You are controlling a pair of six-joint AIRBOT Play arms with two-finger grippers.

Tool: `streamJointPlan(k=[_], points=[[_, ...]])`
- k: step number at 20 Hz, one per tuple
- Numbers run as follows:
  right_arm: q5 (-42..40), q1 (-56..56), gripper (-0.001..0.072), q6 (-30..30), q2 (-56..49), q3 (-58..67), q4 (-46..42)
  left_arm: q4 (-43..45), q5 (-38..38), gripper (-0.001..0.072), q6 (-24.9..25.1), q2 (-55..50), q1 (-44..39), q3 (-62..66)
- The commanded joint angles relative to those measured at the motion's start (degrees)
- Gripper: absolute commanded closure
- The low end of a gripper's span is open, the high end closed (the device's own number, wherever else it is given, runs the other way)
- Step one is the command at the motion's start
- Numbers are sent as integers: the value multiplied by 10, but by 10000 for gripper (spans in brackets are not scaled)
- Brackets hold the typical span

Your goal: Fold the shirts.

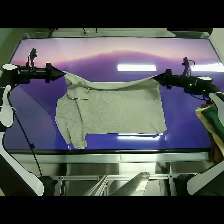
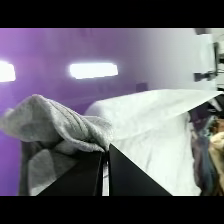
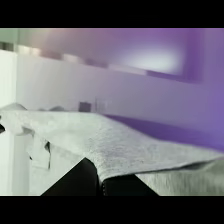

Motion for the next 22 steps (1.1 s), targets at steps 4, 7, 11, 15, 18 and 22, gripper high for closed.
streamJointPlan(k=[4, 7, 11, 15, 18, 22], points=[[41, -39, 701, -3, -24, 57, 18, 77, -18, 695, -42, 5, 10, 14], [99, -50, 701, -8, -25, 57, 10, 73, -74, 695, -35, 17, 14, 8], [122, -45, 701, -7, -26, 56, -57, 90, -98, 695, -36, 17, -13, 7], [129, -45, 700, 6, -46, 54, -105, 145, -87, 695, -42, 17, -38, 7], [128, -47, 701, 22, -54, 46, -164, 224, -119, 695, -85, 17, -36, 7], [125, -52, 701, 29, -59, 46, -192, 269, -150, 695, -97, 17, -36, 6]])
